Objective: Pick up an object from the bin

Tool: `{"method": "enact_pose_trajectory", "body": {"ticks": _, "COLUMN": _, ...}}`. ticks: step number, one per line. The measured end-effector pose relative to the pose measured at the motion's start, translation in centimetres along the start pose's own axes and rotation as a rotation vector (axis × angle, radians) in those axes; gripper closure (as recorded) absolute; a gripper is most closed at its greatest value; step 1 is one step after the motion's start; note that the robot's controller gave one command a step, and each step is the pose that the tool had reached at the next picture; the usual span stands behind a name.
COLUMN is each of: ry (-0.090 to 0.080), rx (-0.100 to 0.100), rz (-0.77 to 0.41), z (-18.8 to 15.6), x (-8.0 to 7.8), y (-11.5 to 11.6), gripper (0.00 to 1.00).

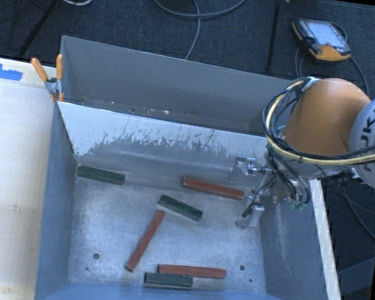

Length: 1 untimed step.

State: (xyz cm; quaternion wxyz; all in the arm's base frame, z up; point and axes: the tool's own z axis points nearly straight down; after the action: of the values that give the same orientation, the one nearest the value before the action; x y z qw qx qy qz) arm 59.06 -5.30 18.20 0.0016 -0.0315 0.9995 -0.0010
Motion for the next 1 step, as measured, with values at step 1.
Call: {"method": "enact_pose_trajectory", "body": {"ticks": 1, "ry": -0.002, "rx": -0.003, "rz": -0.024, "z": 6.20, "x": -1.45, "y": 2.39, "gripper": 0.00}}
